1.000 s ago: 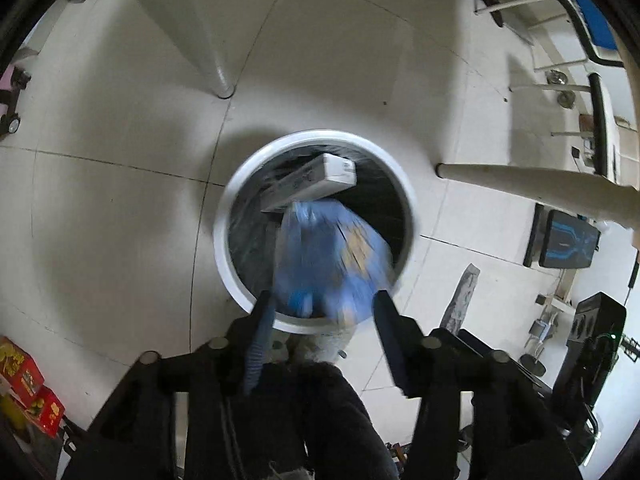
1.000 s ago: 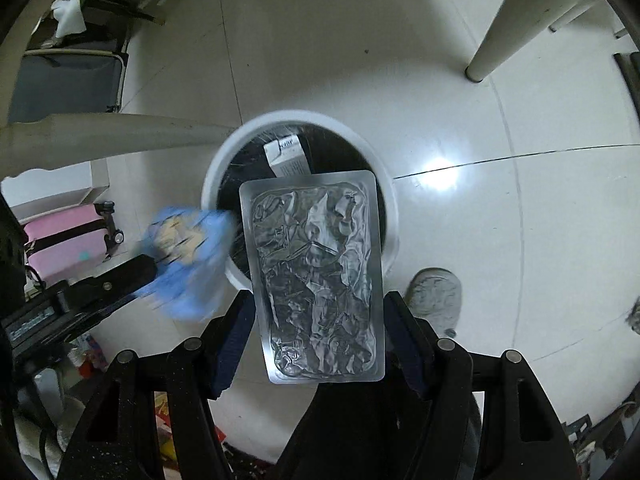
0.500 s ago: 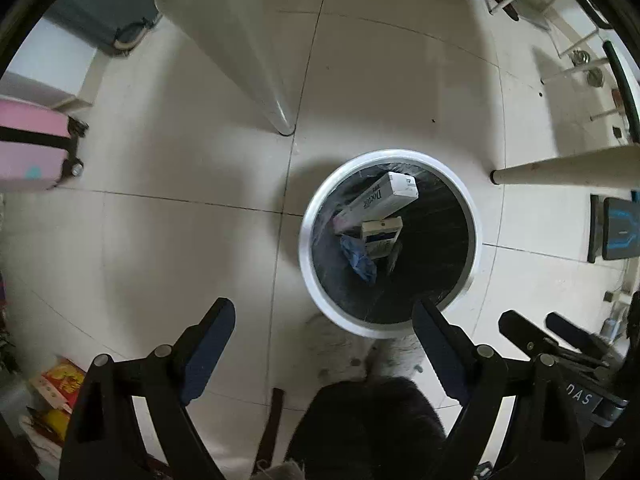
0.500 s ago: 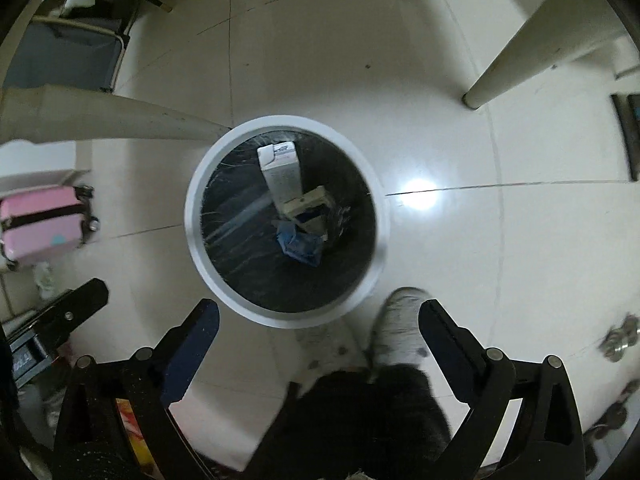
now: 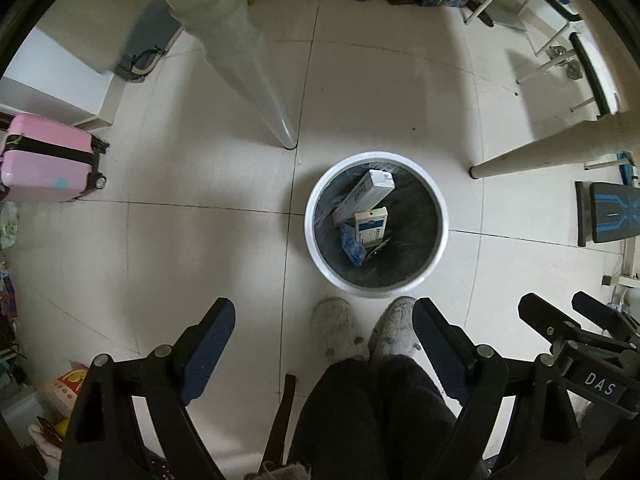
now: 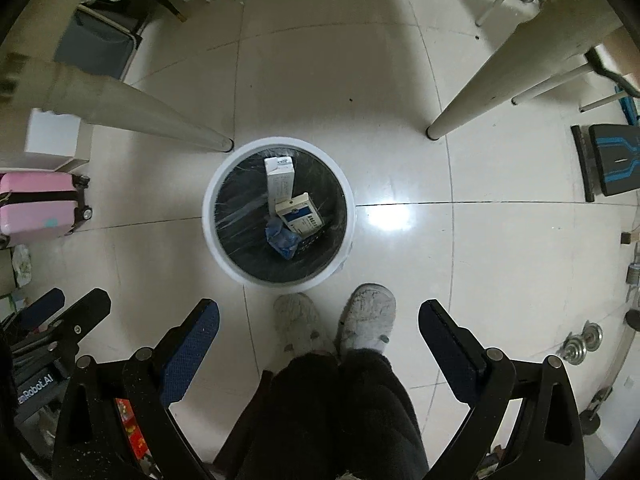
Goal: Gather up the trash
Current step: 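Carry the blue bag and silver blister pack to the bin and release both, then grasp the white cardboard box with the left gripper while the right grasps the orange bag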
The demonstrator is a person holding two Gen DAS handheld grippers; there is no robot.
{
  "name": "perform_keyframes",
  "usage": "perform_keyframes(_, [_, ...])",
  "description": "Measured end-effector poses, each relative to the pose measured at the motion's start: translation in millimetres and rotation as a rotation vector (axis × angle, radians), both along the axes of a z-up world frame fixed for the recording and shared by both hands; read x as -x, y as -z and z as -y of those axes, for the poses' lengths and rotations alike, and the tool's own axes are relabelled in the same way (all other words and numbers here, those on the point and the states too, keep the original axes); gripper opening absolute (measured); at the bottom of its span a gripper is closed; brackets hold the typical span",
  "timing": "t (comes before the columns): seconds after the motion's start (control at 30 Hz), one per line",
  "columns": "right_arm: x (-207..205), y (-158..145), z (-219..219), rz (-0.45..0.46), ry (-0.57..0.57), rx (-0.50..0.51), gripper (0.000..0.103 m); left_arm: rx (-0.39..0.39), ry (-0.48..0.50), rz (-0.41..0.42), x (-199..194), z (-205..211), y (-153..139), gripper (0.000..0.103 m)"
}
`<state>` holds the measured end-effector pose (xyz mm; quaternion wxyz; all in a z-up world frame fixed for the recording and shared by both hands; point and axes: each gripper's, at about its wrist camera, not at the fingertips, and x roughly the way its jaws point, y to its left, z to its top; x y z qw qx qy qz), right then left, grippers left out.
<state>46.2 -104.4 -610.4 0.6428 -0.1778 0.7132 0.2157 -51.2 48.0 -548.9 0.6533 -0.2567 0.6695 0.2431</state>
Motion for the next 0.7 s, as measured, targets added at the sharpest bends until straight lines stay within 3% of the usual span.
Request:
perform_keyframes(0.43, [31,-186,16,0.035,-0.035,-0.068,0.101,-0.063,0.01,0.111,27,6,-167,0.091])
perform_keyframes(0.7, [16,-293,6,0.074,0.009,-0.209,0.101,-0.164,-0.017,0.201,8,-13,-249,0.091])
